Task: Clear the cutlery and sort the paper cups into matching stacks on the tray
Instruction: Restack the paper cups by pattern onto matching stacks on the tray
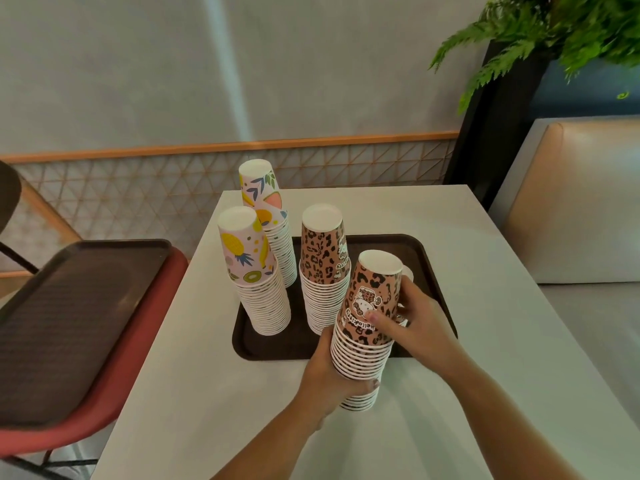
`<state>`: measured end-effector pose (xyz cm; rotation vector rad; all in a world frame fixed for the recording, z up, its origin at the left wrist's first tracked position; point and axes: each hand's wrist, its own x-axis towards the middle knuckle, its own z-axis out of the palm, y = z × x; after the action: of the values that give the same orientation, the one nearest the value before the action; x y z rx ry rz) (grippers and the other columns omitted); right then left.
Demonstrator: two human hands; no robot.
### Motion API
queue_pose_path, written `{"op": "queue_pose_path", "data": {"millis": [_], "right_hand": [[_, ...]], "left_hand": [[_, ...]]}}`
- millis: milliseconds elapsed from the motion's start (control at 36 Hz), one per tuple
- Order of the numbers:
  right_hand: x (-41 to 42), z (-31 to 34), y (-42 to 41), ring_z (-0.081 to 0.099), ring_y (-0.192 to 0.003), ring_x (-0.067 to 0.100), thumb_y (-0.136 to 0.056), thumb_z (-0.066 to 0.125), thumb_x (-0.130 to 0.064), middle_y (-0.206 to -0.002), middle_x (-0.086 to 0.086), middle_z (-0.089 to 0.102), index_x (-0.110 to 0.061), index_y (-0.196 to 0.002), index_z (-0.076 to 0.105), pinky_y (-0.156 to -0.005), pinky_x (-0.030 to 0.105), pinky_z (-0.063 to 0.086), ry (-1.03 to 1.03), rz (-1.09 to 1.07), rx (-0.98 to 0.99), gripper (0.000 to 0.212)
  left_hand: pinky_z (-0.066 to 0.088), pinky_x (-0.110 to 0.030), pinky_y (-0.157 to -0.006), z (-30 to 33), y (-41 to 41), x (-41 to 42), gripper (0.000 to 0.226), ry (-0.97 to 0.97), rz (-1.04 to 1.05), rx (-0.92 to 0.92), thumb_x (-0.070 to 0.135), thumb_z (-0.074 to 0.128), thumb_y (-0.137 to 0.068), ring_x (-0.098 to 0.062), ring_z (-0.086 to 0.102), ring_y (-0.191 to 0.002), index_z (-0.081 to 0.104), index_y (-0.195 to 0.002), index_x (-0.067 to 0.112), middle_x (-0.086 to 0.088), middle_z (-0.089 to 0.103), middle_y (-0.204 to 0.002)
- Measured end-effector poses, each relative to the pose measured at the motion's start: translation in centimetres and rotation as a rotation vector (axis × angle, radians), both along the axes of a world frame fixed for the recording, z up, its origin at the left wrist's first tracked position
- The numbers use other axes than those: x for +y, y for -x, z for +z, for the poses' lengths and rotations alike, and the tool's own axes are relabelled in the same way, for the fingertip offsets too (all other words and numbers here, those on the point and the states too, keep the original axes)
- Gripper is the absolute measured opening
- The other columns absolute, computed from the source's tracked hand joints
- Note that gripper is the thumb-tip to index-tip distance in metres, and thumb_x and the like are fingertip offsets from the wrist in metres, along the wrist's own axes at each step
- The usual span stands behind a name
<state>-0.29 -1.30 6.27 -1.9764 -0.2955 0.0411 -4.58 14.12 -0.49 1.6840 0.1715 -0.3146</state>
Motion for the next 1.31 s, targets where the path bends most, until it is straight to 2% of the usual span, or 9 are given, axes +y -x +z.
{"op": "queue_pose_path", "data": {"millis": [250, 361, 472, 611, 778, 889, 1056, 1167, 1306], "right_hand": [[0.2, 1.0, -0.6, 0.059, -0.088, -0.016, -0.073, 0.067, -0.037, -0.103, -0.018, 0.062, -0.031, -0.114, 0.048, -0.069, 0.003, 0.046, -0.118, -0.081, -0.039, 0.045], [0.2, 2.2, -1.4, 0.064, -0.094, 0.002, -0.066, 0.062, -0.046, -0.103, -0.015, 0.065, -0.029, -0.109, 0.053, -0.08, 0.022, 0.053, -0.302, -0.167, -0.042, 0.047], [-0.8, 3.0, -3.3, 0.062, -0.106, 0.014, -0.075, 0.061, -0.039, -0.116, 0.002, 0.064, -0.009, -0.122, 0.052, -0.088, 0.032, 0.05, -0.506, -0.343, -0.097, 0.056], [-2.1, 1.7, -5.6, 0.058, -0.108, 0.011, -0.084, 0.065, -0.03, -0.123, 0.0, 0.06, -0.012, -0.129, 0.047, -0.09, 0.029, 0.049, -0.319, -0.492, -0.146, 0.052], [-2.4, -1.5, -5.7, 0.057, -0.112, 0.018, -0.075, 0.07, -0.042, -0.126, 0.003, 0.059, -0.017, -0.131, 0.043, -0.094, 0.039, 0.049, -0.02, -0.428, -0.053, 0.067], [-1.8, -1.8, -4.6, 0.042, -0.124, 0.011, -0.077, 0.07, -0.036, -0.139, 0.001, 0.044, -0.018, -0.138, 0.036, -0.098, 0.026, 0.036, 0.102, -0.411, -0.141, 0.072], [-1.0, -0.7, -1.8, 0.051, -0.114, 0.001, -0.078, 0.056, -0.054, -0.128, -0.007, 0.053, -0.027, -0.129, 0.041, -0.094, 0.021, 0.042, -0.01, -0.195, -0.317, 0.059], [-0.6, -1.0, -0.4, 0.055, -0.111, 0.0, -0.066, 0.052, -0.077, -0.125, -0.015, 0.054, -0.044, -0.126, 0.033, -0.091, 0.017, 0.046, -0.001, -0.018, -0.182, 0.07], [0.0, -1.5, 0.2, 0.056, -0.108, 0.0, -0.058, 0.064, -0.068, -0.116, -0.019, 0.055, -0.049, -0.117, 0.031, -0.092, 0.024, 0.05, 0.051, 0.035, -0.041, 0.071]], "left_hand": [[0.048, -0.037, -0.1, -0.2, 0.4, 0.4, 0.091, -0.047, -0.012, 0.007, 0.015, 0.088, -0.053, -0.007, 0.053, -0.115, 0.04, -0.124, 0.044, 0.017, 0.059, -0.12], [0.049, -0.035, -0.097, -0.3, 0.5, 0.6, 0.086, -0.063, -0.01, 0.016, 0.013, 0.088, -0.053, -0.006, 0.055, -0.112, 0.041, -0.117, 0.047, 0.017, 0.06, -0.116], [0.047, -0.04, -0.101, -0.5, 0.6, 0.7, 0.092, -0.063, -0.011, 0.027, 0.016, 0.088, -0.05, -0.009, 0.054, -0.114, 0.04, -0.124, 0.044, 0.015, 0.059, -0.119], [0.045, -0.041, -0.103, -0.5, 0.6, 0.5, 0.094, -0.059, -0.016, 0.035, 0.016, 0.088, -0.051, -0.01, 0.052, -0.117, 0.038, -0.125, 0.044, 0.015, 0.058, -0.122], [0.045, -0.04, -0.104, -0.1, 0.5, 0.5, 0.094, -0.04, -0.018, 0.036, 0.012, 0.087, -0.054, -0.009, 0.052, -0.118, 0.037, -0.126, 0.044, 0.015, 0.057, -0.123], [0.045, -0.042, -0.103, 0.0, 0.5, 0.4, 0.096, -0.027, -0.014, 0.036, 0.016, 0.088, -0.05, -0.01, 0.052, -0.118, 0.038, -0.127, 0.043, 0.014, 0.057, -0.123], [0.046, -0.037, -0.101, 0.0, 0.4, 0.2, 0.092, -0.015, -0.007, 0.026, 0.013, 0.088, -0.052, -0.008, 0.052, -0.116, 0.039, -0.122, 0.047, 0.016, 0.057, -0.122], [0.048, -0.031, -0.097, 0.3, 0.3, -0.1, 0.092, -0.005, -0.005, 0.004, 0.011, 0.088, -0.054, -0.006, 0.053, -0.116, 0.04, -0.126, 0.042, 0.015, 0.058, -0.122], [0.049, -0.03, -0.096, 0.6, 0.2, -0.4, 0.092, -0.007, -0.013, -0.001, 0.013, 0.088, -0.053, -0.006, 0.053, -0.115, 0.039, -0.124, 0.046, 0.016, 0.057, -0.122]]}}
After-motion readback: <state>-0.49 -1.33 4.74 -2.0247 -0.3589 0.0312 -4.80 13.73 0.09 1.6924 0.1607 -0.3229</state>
